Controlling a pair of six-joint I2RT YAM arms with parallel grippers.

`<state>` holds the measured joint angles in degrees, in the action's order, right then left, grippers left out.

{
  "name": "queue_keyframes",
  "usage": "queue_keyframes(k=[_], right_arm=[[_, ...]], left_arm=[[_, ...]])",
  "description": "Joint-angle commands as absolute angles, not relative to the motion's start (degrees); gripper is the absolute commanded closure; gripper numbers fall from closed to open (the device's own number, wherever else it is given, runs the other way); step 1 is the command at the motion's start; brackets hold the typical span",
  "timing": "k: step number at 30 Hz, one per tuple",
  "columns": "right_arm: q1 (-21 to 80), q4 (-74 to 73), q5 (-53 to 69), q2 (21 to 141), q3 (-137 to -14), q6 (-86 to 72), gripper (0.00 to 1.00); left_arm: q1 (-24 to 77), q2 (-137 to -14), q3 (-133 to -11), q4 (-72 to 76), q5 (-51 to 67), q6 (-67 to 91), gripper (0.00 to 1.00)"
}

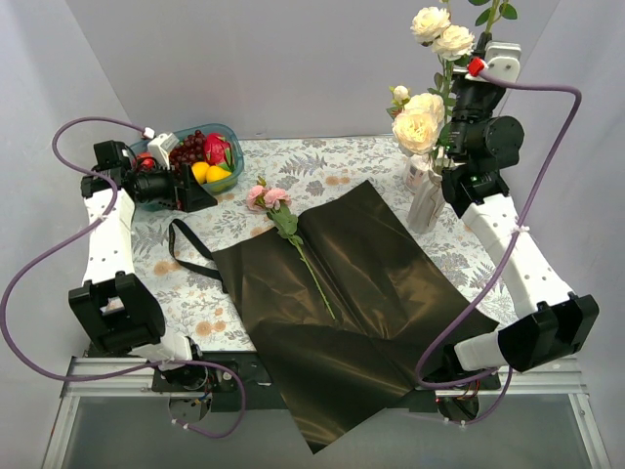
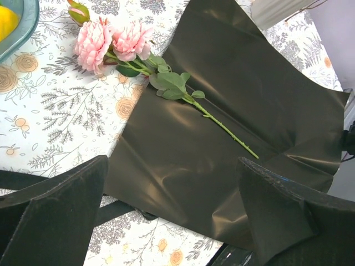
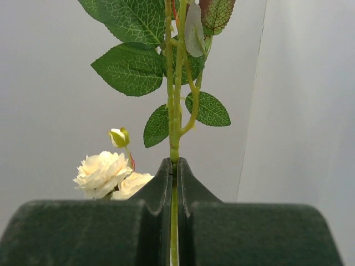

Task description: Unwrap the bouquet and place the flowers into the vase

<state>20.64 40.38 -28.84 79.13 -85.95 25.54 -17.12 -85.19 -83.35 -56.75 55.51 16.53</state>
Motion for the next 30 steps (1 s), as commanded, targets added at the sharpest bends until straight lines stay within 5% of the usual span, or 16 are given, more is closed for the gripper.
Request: queue_keyframes(k=[1,30], right_arm=[[19.16,55.44,-28.48,78.14,-82.54,25.40,0.99],[15.47,62.68,-29.26,77.96,-71.02,20.48,0.99]], left_arm=[[-17.40,-88.49,-86.56,-57.30,59.58,15.47,0.02],[-17.40,-94.39,-90.79,-59.77,61.00,14.41,0.02]])
